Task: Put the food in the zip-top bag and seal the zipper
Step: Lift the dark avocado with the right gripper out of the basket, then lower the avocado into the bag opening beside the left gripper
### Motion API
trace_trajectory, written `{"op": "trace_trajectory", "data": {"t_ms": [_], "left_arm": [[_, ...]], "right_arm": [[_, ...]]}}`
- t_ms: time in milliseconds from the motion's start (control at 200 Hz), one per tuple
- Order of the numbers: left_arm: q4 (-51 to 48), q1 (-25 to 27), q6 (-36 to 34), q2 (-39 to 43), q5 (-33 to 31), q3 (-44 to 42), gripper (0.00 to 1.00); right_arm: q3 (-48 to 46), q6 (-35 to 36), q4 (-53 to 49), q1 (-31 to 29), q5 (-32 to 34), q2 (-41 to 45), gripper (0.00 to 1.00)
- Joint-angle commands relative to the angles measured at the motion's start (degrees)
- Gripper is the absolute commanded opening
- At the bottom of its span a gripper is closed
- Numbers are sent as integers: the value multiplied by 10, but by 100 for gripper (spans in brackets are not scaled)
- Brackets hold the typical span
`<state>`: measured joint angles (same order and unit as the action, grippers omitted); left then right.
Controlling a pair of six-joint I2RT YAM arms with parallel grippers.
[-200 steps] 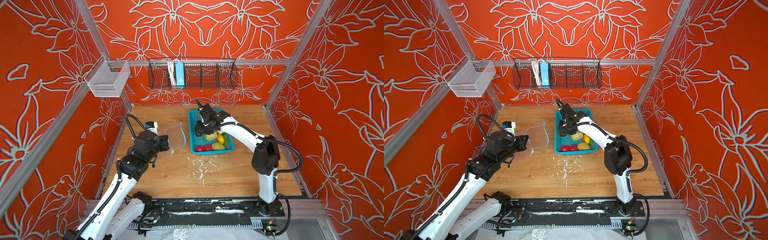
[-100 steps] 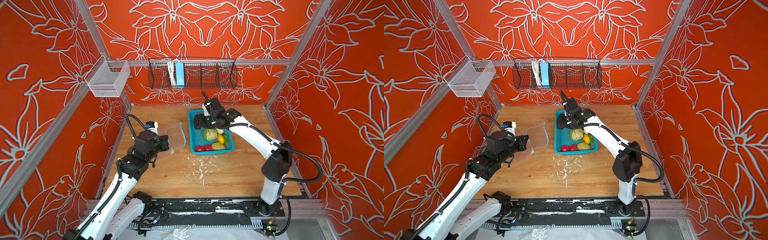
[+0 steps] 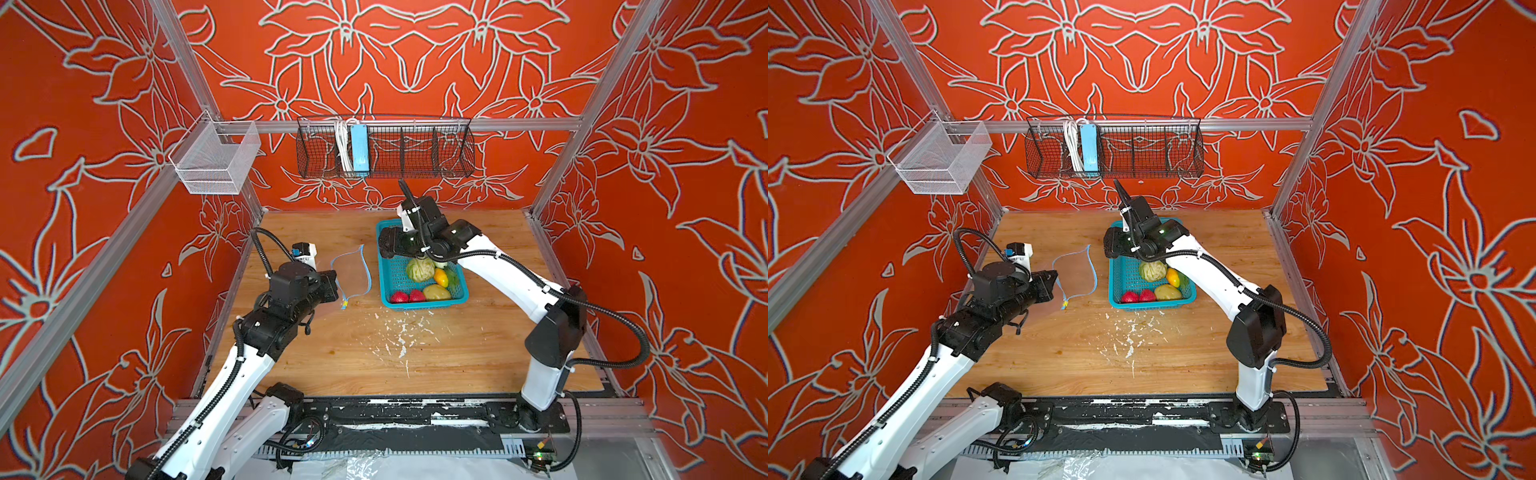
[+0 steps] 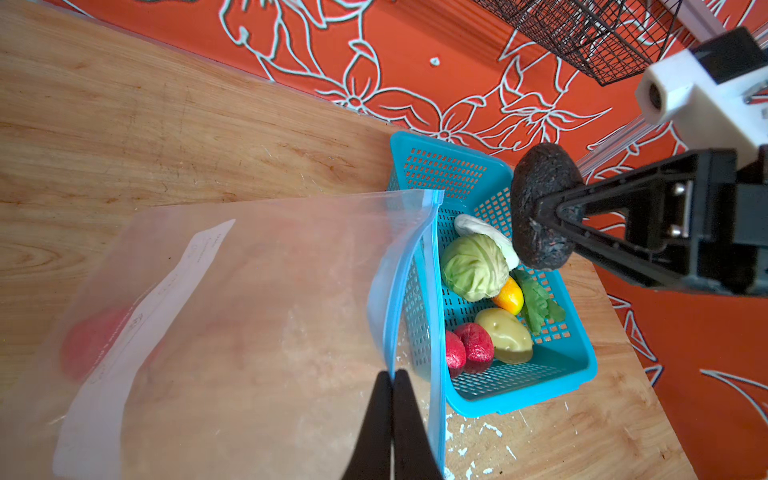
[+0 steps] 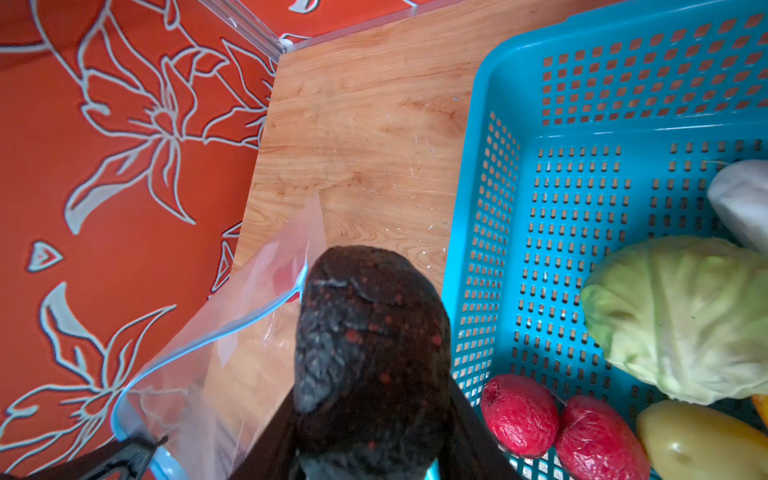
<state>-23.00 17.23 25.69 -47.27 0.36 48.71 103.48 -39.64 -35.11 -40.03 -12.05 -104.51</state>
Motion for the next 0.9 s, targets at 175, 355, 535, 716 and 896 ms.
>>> {"op": "trace_trajectory", "data": {"t_ms": [175, 355, 535, 716, 896], "left_arm": [[17, -3, 0, 3, 6, 1, 0], [17, -3, 1, -13, 16, 6, 0], [19, -3, 1, -16, 23, 10, 0], [25, -3, -1, -5, 17, 4, 0], [21, -3, -3, -7, 18, 6, 0]], "right_arm": [[-22, -2, 40, -28, -6, 30, 28], [-56, -9, 79, -48, -8, 39, 27], [-66, -3, 91, -67, -1, 41, 27], [-64, 2, 97, -85, 3, 35, 27], [-59, 9, 98, -104, 16, 24, 27]]}}
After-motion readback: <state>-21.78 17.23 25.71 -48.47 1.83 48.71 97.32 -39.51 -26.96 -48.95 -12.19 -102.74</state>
